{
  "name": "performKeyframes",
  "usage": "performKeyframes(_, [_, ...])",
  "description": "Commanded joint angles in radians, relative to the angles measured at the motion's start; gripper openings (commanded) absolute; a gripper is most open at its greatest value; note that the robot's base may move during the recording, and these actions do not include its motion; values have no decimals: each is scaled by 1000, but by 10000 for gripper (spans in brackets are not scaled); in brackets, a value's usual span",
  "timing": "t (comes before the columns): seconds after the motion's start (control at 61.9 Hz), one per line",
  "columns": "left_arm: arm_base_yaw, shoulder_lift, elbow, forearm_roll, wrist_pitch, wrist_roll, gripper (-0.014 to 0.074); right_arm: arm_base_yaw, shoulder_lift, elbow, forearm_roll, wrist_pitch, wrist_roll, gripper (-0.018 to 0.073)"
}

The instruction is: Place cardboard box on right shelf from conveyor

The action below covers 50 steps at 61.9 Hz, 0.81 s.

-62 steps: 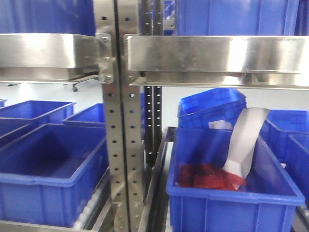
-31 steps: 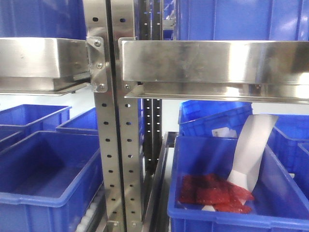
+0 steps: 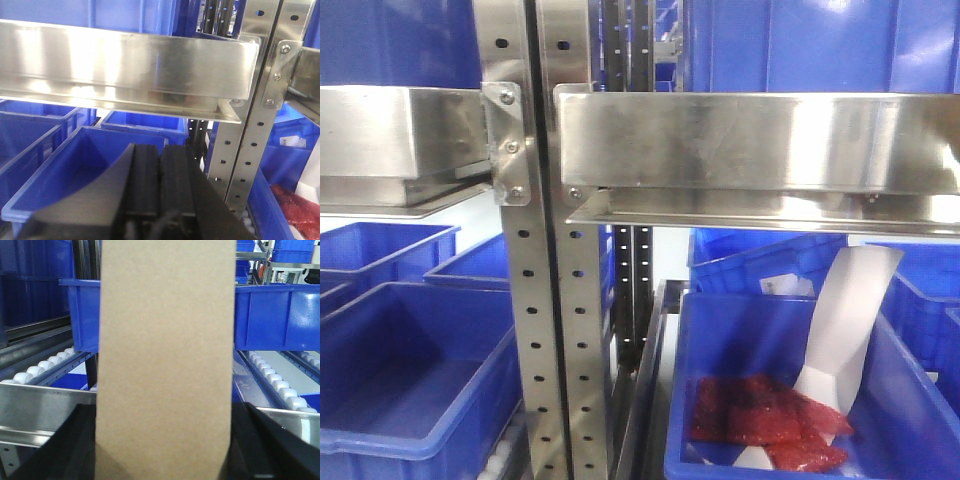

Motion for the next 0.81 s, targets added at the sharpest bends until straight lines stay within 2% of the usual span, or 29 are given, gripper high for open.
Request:
performKeyframes(0.0, [-8, -8, -3, -3, -80, -1, -119, -3, 14, -30, -12, -102, -3, 348])
performKeyframes(0.533, [-8, -8, -3, -3, -80, -1, -119, -3, 14, -30, -22, -121, -4, 348])
performKeyframes(0.63, [-8, -8, -3, -3, -80, -1, -119, -3, 14, -30, -85, -166, -4, 348])
performKeyframes(0.791, [-8, -8, -3, -3, -80, -1, -119, -3, 14, -30, -249, -291, -4, 348])
